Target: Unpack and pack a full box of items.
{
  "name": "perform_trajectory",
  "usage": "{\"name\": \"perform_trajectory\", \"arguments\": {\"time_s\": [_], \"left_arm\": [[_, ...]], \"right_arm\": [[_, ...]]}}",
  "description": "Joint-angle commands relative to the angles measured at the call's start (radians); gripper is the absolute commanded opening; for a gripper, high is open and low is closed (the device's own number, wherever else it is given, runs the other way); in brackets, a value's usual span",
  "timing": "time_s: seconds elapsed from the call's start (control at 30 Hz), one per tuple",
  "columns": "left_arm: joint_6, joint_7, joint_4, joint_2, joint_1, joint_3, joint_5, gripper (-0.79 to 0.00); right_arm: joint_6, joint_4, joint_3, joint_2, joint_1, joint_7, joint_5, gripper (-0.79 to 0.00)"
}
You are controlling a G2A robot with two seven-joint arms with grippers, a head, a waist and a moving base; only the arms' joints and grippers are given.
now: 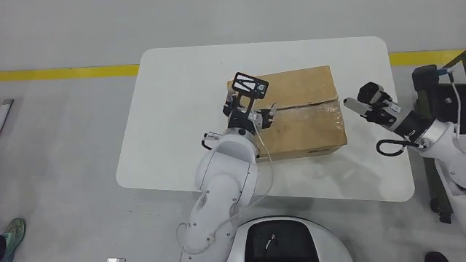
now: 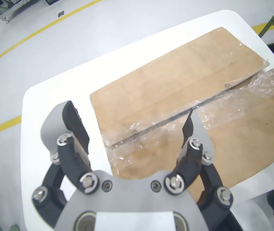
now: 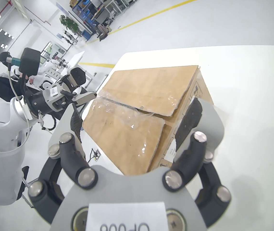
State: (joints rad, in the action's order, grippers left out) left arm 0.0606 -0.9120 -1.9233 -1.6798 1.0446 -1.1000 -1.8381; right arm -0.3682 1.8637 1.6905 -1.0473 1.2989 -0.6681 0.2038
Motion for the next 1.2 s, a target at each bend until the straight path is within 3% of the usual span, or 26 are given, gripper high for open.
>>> {"name": "perform_trajectory", "arguments": {"time_s": [0.0,0.23,0.57,0.67,0.9,1.17], "left_arm": [[-0.003,0.002,-0.028,0.001,0.009,-0.004,-0.008,0.000],[-0.019,0.001,-0.114,0.007,0.056,-0.042,-0.024,0.000],[-0.015,0.012,-0.155,0.015,0.109,-0.077,-0.028,0.000],[-0.015,0.016,-0.161,0.015,0.119,-0.072,-0.031,0.000],[-0.014,0.022,-0.164,0.017,0.126,-0.067,-0.030,0.000],[-0.010,0.026,-0.175,0.020,0.134,-0.074,-0.027,0.000]], "right_arm": [[0.015,0.000,-0.008,0.001,-0.008,-0.026,-0.067,0.000],[0.121,-0.048,-0.036,-0.003,-0.036,-0.140,-0.462,0.000],[0.133,-0.055,-0.030,0.000,-0.043,-0.154,-0.444,0.000],[0.179,-0.020,-0.047,0.006,-0.047,-0.202,-0.387,0.000],[0.448,0.022,-0.043,0.022,-0.066,-0.316,-0.354,0.000],[0.593,-0.004,-0.098,0.030,-0.125,-0.317,-0.294,0.000]]}}
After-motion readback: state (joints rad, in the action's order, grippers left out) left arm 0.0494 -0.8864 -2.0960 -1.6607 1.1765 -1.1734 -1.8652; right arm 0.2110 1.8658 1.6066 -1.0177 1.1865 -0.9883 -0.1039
